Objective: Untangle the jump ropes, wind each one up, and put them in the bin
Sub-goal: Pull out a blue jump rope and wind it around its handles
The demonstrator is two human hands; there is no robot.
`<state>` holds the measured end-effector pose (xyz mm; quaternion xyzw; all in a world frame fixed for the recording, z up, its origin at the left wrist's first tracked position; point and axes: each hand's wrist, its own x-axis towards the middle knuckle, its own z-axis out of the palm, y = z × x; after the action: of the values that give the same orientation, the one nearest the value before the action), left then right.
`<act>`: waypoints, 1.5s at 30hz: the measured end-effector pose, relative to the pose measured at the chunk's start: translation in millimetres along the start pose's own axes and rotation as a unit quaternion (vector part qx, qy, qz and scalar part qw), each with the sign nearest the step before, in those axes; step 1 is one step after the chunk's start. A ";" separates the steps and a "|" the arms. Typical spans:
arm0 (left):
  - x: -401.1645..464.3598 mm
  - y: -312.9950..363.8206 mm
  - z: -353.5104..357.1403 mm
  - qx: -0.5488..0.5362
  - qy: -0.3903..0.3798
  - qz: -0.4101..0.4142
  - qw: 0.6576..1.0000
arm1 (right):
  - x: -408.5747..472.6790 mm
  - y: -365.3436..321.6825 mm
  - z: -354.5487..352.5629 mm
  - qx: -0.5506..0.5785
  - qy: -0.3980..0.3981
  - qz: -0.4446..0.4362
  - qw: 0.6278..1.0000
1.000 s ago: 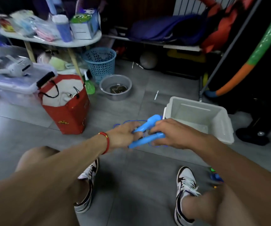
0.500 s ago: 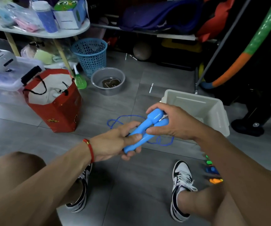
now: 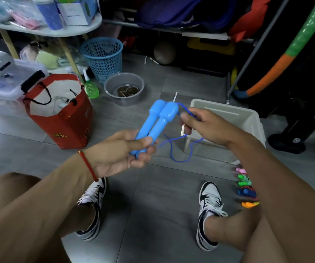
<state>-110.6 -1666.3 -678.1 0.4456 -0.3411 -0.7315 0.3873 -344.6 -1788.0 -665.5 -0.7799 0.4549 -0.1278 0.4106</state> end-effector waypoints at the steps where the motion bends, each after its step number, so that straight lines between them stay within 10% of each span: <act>1: -0.2 2.5 1.0 -0.046 0.001 0.019 0.999 | 0.8 0.4 2.4 0.016 0.011 0.003 1.000; 8: 11.0 3.9 14.7 -0.168 0.121 0.106 0.973 | -1.4 -26.8 55.2 0.125 -0.042 0.044 0.990; 14: 9.5 1.2 17.8 -0.214 0.061 0.104 0.969 | -7.5 -35.2 60.0 0.194 -0.136 0.060 0.970; 27: -13.8 8.7 -19.2 0.032 0.111 0.061 0.991 | -7.7 -5.1 19.6 -0.168 -0.040 -0.045 0.984; 38: -4.8 4.5 -31.4 0.078 0.173 0.076 0.979 | -27.9 -26.8 42.2 -0.208 -0.108 -0.151 0.960; 45: -3.3 0.5 -32.7 0.109 0.163 0.054 0.979 | -27.4 -17.7 29.1 -0.217 -0.018 -0.113 0.969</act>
<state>-79.5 -1668.7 -688.5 0.5795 -0.3743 -0.5856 0.4257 -332.4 -1746.0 -665.7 -0.8988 0.3731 -0.0580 0.2226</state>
